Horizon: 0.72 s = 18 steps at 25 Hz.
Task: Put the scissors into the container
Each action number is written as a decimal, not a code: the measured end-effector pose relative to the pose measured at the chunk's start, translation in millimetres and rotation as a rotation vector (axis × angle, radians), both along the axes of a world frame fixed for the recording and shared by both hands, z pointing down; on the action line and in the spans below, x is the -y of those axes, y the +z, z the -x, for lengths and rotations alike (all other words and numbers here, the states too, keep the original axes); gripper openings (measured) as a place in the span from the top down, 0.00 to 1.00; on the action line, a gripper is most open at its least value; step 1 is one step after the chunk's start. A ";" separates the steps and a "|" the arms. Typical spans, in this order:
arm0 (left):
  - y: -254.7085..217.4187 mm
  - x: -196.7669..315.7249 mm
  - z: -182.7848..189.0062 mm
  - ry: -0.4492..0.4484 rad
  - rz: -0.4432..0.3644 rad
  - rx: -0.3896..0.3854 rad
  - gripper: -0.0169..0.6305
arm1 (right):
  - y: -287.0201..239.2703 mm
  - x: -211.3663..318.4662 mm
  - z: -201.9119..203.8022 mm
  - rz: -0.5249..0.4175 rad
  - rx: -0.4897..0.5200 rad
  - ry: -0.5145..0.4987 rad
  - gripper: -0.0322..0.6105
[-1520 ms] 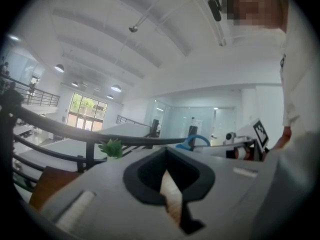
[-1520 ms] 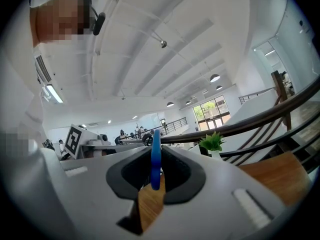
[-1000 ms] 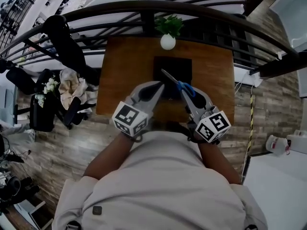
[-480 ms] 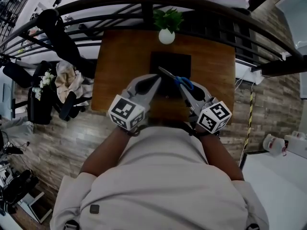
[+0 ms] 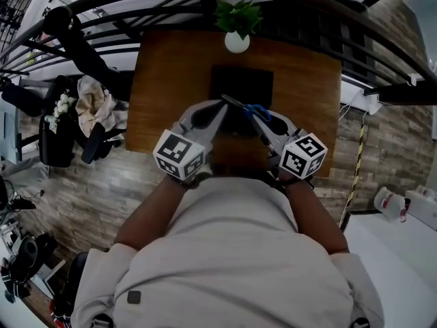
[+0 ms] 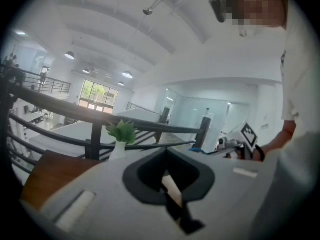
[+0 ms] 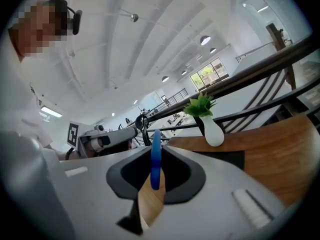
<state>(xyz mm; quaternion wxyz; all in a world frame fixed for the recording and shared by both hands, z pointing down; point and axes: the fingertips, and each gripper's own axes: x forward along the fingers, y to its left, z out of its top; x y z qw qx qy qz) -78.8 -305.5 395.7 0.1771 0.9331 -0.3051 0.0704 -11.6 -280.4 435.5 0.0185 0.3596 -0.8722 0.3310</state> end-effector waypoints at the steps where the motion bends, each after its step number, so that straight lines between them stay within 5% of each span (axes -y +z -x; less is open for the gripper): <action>1: 3.5 1.7 -1.1 -0.002 0.008 0.002 0.97 | 4.8 1.7 -0.8 0.013 0.002 -0.004 0.86; 18: 82.6 21.8 -6.4 -0.034 0.112 0.085 0.97 | 78.8 24.7 -8.2 0.162 -0.007 -0.059 0.86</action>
